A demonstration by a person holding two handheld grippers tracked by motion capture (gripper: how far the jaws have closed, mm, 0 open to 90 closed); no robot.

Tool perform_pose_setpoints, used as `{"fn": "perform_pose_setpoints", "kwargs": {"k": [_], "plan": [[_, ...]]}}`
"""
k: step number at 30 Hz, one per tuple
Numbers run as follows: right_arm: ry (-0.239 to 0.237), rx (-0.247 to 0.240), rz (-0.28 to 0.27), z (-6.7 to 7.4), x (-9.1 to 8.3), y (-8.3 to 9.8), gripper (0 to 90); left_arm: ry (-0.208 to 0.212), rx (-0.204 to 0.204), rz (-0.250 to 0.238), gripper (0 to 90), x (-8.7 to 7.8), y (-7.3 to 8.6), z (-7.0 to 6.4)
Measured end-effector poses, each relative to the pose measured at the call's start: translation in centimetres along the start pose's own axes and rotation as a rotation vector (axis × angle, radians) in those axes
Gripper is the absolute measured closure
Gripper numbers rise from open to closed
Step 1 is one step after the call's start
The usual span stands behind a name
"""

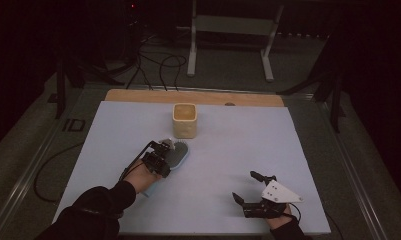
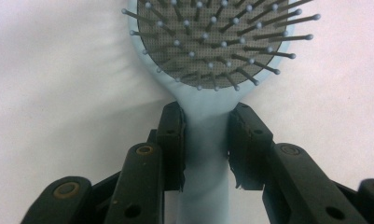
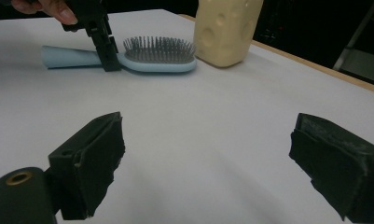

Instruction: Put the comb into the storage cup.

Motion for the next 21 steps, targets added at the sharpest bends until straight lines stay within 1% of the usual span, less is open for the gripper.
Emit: {"fn": "perform_pose_setpoints", "kwargs": {"k": [9, 11, 13, 18, 19, 21], "plan": [[0.002, 0.001, 0.000, 0.0, 0.0, 0.0, 9.3, -0.001, 0.040, -0.026, 69.6, 0.0, 0.3, 0.1], [0.002, 0.000, -0.001, -0.1, 0.0, 0.0, 9.3, 0.003, 0.047, -0.037, 69.6, 0.0, 0.5, 0.2], [0.003, 0.000, -0.002, -0.1, 0.0, 0.0, 9.3, 0.017, 0.044, -0.043, 69.7, -0.1, 0.6, 0.3], [0.003, 0.001, -0.001, -0.1, 0.0, 0.0, 9.3, 0.021, 0.086, -0.055, 69.7, -0.1, 1.1, 0.1], [0.002, 0.000, -0.002, -0.1, 0.0, 0.0, 9.3, 0.017, 0.082, -0.067, 69.7, -0.2, 1.2, 0.0], [0.003, -0.001, -0.002, -0.1, 0.0, 0.0, 9.3, 0.024, 0.089, -0.072, 69.7, -0.2, 1.3, -0.1]]}}
Point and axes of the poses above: each handheld gripper's, and its own axes: x roughly forward along the jaws, y roughly out of its underside, z roughly to its left, the point moved 3 cm from there along x, roughly forward along the jaws, and after that the axes turned 15 degrees about z, right-handed, at the moved point
